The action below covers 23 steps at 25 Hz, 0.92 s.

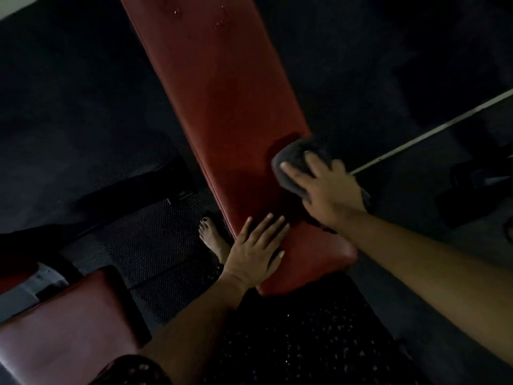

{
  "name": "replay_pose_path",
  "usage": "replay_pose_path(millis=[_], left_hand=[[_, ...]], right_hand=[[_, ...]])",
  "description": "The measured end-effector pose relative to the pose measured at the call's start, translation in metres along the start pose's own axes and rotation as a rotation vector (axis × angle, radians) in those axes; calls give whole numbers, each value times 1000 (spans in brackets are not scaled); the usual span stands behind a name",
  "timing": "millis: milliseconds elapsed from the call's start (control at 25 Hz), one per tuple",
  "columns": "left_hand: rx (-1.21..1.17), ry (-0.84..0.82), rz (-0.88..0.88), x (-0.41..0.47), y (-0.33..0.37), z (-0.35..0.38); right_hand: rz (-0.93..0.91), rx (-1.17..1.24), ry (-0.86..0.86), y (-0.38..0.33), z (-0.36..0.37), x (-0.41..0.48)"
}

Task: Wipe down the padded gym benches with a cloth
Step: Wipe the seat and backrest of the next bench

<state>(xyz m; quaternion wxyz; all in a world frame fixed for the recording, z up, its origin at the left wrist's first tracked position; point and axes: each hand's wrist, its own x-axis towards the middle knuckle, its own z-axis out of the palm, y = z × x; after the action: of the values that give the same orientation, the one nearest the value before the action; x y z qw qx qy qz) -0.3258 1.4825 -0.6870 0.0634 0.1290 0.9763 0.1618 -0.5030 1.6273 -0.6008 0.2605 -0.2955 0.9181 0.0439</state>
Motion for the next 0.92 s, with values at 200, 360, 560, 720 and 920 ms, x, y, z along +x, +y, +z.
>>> replay_pose_path(millis=[200, 360, 560, 720, 920], left_hand=[[57, -94, 348, 1, -53, -23], [89, -105, 533, 4, -93, -32], [129, -59, 482, 11, -133, -45], [-28, 82, 79, 46, -168, -70], [42, 66, -35, 140, -236, -115]], right_hand=[[-547, -163, -53, -103, -16, 43], [-611, -316, -24, -133, -32, 75], [-407, -233, 72, -38, -12, 43], [30, -139, -25, 32, -16, 17], [609, 418, 34, -22, -23, 29]])
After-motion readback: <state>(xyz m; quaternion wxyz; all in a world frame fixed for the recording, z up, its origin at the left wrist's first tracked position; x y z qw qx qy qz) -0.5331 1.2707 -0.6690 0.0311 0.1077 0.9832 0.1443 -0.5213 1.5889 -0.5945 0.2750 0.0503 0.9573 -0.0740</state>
